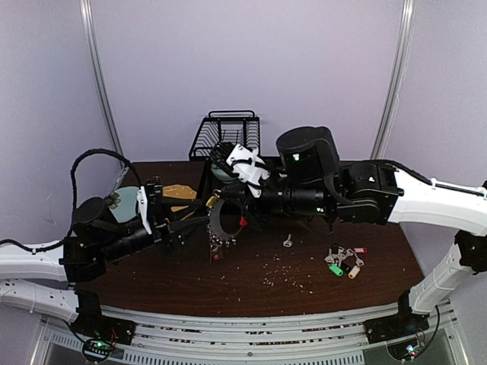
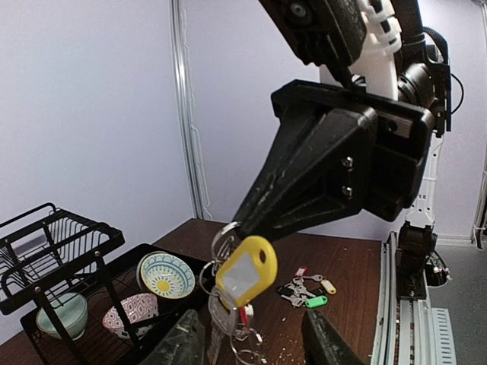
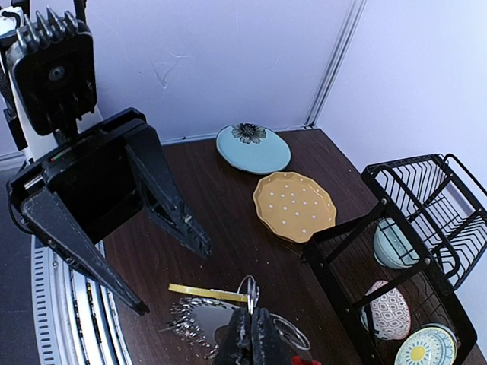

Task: Put the keys on the keyring

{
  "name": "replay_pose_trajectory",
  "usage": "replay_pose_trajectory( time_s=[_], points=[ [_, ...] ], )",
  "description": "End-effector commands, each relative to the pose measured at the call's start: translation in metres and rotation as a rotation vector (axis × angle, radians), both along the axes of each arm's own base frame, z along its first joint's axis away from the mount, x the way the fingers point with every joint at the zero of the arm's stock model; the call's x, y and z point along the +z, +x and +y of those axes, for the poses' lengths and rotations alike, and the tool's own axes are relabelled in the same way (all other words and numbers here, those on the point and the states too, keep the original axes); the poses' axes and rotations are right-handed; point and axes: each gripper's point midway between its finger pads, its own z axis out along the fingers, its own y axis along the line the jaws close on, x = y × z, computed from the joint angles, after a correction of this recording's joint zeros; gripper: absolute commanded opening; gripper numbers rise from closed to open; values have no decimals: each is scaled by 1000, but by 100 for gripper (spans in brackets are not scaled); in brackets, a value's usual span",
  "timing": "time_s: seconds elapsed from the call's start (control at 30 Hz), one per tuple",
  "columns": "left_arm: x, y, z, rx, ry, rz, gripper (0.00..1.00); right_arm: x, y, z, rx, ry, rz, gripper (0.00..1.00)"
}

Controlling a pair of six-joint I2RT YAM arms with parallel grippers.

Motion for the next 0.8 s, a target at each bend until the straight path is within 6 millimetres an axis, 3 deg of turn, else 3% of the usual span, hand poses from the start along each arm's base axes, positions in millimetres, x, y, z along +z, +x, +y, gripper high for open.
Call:
replay_pose_trajectory(
  time_s=[0.0,0.23,0.37,0.57,0.77],
  points=[
    [39,-1,13,38,-75,-68,47,13,-5,-2,21,38,-13,0],
    [75,-35,15,-115,-21,-194,39,25,-27,-1,172,189,7,0],
    [63,-28,2,-113,82,-201,28,35,-44,-2,265,335,-4,0],
    [59,-48,-13,-259,99,-230,31,39,-57,-4,333,467,-12,0],
    [52,-47,-17,-266,123,-226,31,44,-64,-3,382,520,-23,0]
  ],
)
